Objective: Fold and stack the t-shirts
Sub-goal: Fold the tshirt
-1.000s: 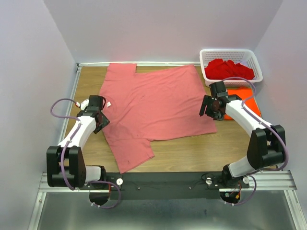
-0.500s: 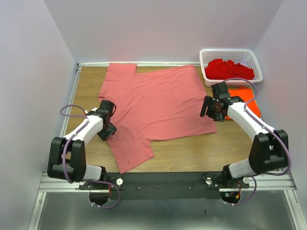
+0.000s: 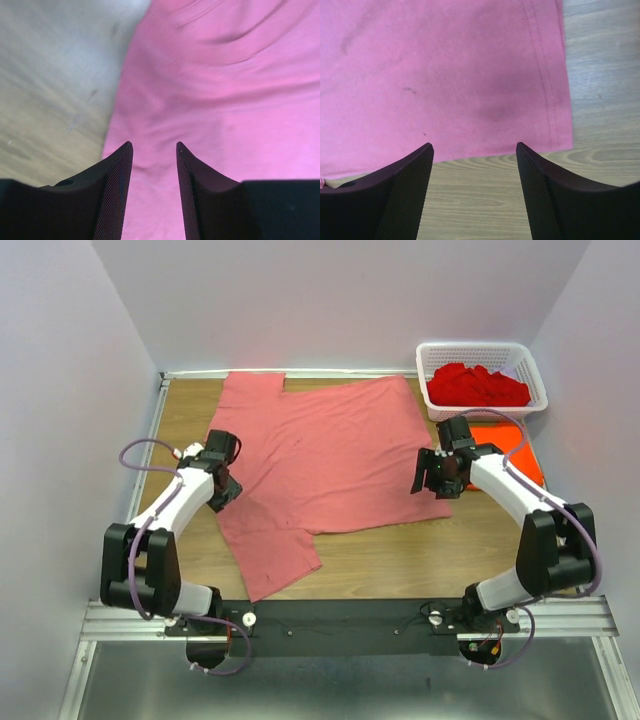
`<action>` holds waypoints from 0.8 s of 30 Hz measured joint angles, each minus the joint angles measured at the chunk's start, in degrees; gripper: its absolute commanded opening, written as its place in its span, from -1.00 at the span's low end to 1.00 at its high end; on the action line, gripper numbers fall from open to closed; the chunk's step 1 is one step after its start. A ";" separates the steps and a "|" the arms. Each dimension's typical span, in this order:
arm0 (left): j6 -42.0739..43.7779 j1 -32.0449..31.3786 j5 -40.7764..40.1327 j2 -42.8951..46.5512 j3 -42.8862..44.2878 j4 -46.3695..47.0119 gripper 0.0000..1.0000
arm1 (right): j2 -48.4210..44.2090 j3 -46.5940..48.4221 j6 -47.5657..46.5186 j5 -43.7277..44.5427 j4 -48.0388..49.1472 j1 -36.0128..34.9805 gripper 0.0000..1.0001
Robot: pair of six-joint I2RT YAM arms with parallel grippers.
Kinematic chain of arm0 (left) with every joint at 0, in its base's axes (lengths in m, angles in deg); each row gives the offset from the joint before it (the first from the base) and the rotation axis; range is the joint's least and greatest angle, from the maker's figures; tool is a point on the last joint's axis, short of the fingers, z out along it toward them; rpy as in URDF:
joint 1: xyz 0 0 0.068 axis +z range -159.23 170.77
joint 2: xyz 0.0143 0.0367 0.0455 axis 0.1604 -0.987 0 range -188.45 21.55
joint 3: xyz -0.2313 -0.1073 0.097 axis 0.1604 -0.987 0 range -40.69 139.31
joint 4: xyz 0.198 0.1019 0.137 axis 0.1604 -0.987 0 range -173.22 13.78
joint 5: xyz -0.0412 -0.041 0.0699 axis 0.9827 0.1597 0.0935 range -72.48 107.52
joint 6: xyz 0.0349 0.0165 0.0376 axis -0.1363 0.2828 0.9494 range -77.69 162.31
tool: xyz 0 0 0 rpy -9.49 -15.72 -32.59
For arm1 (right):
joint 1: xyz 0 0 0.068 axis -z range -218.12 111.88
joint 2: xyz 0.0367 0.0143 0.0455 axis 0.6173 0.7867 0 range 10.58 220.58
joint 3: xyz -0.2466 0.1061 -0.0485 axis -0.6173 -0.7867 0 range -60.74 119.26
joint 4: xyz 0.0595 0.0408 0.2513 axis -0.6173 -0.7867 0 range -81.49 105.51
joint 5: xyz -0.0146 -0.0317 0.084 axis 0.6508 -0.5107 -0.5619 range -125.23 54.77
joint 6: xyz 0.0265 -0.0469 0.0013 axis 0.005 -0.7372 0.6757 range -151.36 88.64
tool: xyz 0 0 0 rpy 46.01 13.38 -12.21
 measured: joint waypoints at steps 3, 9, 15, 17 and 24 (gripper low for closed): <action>1.81 0.00 -0.20 -2.38 3.39 2.51 -0.05 | 2.56 0.50 -0.31 -0.39 0.39 -0.44 0.47; 6.34 0.50 -0.63 -11.28 9.51 9.44 -0.05 | 9.88 5.42 -0.72 0.13 0.68 -2.47 0.46; 10.40 2.99 -0.68 -18.34 12.37 13.25 -0.05 | 15.69 10.34 -0.81 2.45 2.08 -4.70 0.46; 11.58 3.72 -0.81 -20.20 13.07 13.90 -0.05 | 16.81 10.78 -0.81 3.21 2.19 -4.81 0.47; 14.80 4.92 -1.36 -26.25 17.44 15.56 -0.05 | 21.70 12.96 -0.79 6.08 2.73 -4.76 0.47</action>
